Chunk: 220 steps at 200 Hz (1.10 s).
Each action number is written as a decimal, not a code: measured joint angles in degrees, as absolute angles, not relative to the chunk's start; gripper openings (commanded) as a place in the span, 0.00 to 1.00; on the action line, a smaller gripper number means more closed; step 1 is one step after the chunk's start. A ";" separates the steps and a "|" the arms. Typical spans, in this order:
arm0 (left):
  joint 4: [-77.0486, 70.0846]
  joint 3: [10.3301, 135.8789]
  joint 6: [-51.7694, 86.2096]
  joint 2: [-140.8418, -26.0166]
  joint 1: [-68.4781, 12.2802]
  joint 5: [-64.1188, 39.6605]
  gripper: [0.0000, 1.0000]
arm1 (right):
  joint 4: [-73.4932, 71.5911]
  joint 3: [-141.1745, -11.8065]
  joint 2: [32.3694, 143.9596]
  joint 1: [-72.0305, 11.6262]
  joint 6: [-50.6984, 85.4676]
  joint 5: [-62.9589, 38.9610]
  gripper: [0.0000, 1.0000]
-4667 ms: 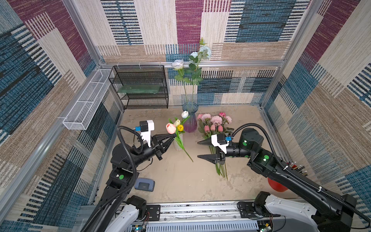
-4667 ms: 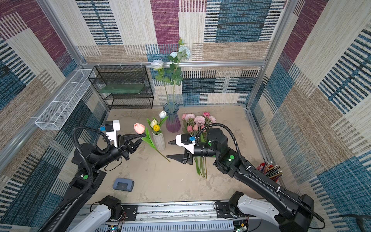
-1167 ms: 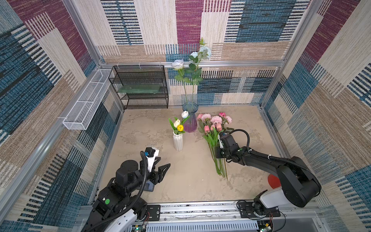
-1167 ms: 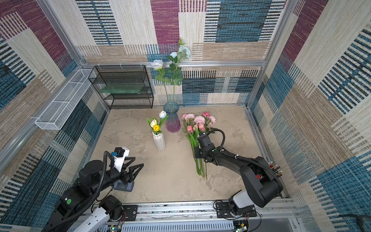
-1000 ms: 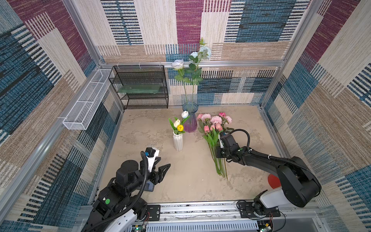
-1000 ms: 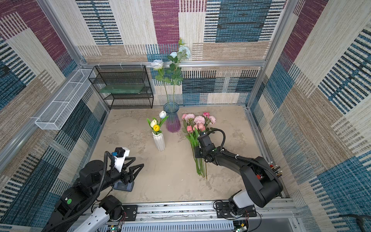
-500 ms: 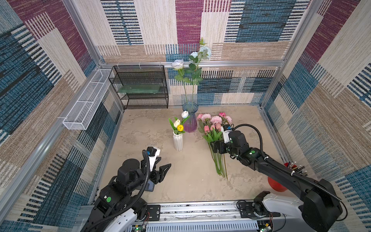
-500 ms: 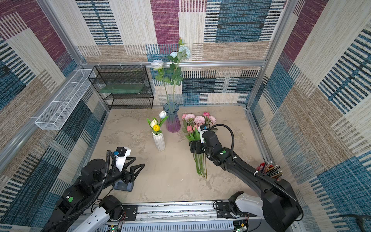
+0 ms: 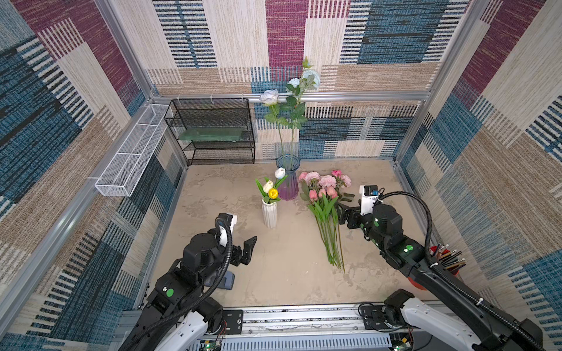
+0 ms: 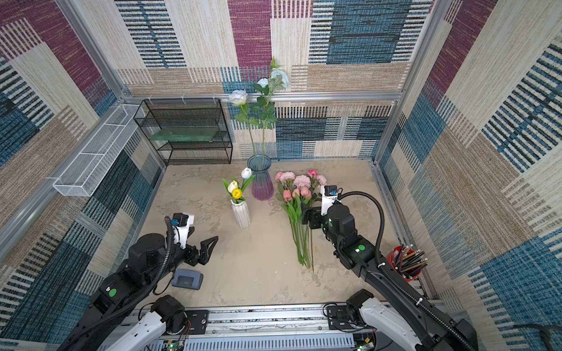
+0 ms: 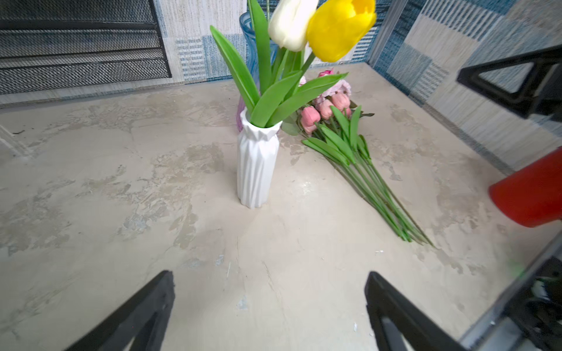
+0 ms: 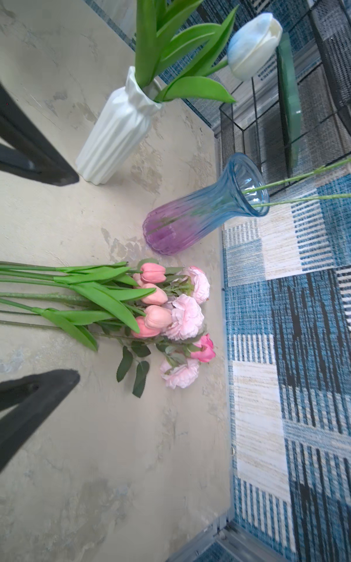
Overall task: Pick out pink flowers from the vase
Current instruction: Reset both arms
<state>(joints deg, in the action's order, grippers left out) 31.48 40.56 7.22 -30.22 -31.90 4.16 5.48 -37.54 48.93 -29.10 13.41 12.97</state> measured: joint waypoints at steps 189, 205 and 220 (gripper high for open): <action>-26.87 22.68 -7.90 -75.48 -5.78 4.91 0.99 | -26.33 -20.58 60.55 -1.32 3.60 6.52 0.95; -33.54 21.56 -8.08 -78.72 -4.58 1.13 0.99 | -31.53 -16.12 61.78 0.60 3.53 7.20 0.95; -37.58 20.29 -7.81 -80.49 -3.03 -1.10 0.99 | -36.88 -11.16 62.74 3.27 5.19 7.16 0.95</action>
